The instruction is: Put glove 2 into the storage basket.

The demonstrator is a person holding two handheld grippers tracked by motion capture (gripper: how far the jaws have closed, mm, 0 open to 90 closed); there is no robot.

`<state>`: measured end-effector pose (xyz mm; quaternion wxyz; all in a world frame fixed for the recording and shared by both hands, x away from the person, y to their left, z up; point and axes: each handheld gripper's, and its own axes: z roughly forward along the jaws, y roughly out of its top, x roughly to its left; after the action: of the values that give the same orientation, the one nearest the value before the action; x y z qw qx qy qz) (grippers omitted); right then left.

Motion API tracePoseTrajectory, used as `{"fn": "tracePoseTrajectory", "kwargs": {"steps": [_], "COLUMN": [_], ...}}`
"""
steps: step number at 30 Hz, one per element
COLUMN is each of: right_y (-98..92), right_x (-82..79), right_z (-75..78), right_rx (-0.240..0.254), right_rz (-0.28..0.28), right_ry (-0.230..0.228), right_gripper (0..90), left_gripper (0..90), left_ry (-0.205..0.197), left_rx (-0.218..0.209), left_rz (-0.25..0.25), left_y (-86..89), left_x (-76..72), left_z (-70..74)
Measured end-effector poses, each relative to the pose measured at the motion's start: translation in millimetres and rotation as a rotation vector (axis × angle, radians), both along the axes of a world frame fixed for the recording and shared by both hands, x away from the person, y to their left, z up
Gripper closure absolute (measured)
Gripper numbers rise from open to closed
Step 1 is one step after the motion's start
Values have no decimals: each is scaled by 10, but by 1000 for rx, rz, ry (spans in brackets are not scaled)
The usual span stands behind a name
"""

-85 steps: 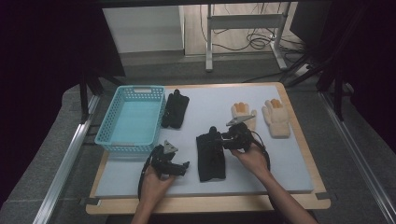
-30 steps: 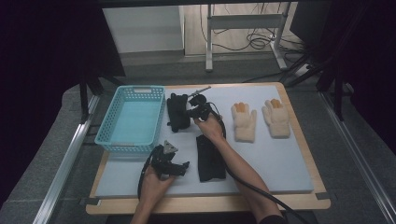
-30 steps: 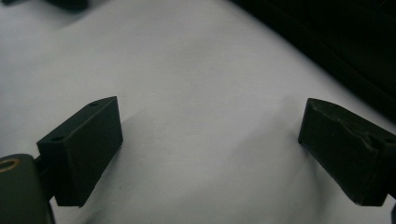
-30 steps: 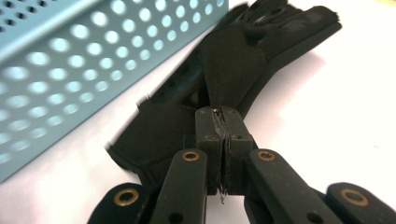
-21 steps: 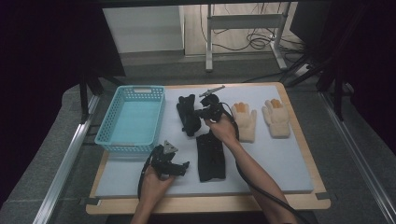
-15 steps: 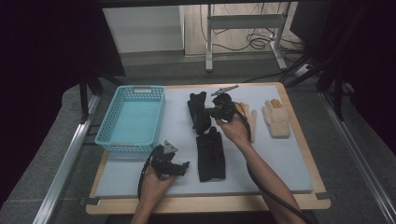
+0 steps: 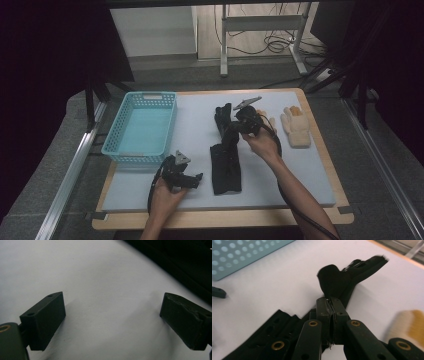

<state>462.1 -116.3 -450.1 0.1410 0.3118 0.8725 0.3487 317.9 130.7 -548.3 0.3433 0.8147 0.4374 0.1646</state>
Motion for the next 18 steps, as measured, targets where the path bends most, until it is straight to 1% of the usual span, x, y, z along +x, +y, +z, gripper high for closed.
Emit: {"fn": "tracePoseTrajectory", "kwargs": {"steps": [1, 2, 3, 4, 5, 6, 7, 8, 9, 10, 11, 12, 13, 16, 18], "right_y": [0, 40, 132, 132, 221, 221, 308, 308, 400, 431, 468, 468, 508, 490, 429], "right_x": [0, -7, -28, -28, -54, -54, -80, -80, -100, -109, -123, -123, -129, -84, 12], "right_z": [0, -23, -50, -50, -64, -64, -78, -78, -94, -95, -90, -90, -71, -61, -102], "right_rx": [0, 6, 17, 17, 26, 26, 39, 39, 59, 58, 49, 49, 34, 47, 48], "right_rz": [0, 8, 29, 29, 46, 46, 68, 68, 102, 116, 125, 125, 124, 119, 84], "right_ry": [0, 3, 10, 10, 14, 14, 29, 29, 55, 53, 40, 40, 21, 19, 30], "right_gripper": [854, 853, 849, 849, 836, 836, 778, 778, 709, 696, 687, 687, 680, 675, 667], "left_gripper": [67, 67, 67, 67, 66, 66, 66, 66, 67, 67, 67, 67, 67, 67, 67], "left_ry": [0, 0, 0, 1, 1, 2, 2, 1, 1, 1, 0, 0, 0, 1, 2], "left_rx": [0, 0, 0, 0, 1, 0, 0, -2, 0, 0, 0, 0, 0, 1, 2], "left_rz": [0, 0, 0, 0, 0, 0, 0, 0, 0, 0, 0, 0, 0, 1, 0], "left_y": [0, 0, 0, 0, 1, 1, 1, 0, 1, 1, 0, 0, 0, 0, 1], "left_x": [0, 0, 0, 0, 0, 0, 0, 0, 0, 0, 0, 0, 0, 0, 0], "left_z": [0, 0, 0, 1, 1, 1, 1, 1, 0, 1, 1, 1, 1, 1, 2]}}
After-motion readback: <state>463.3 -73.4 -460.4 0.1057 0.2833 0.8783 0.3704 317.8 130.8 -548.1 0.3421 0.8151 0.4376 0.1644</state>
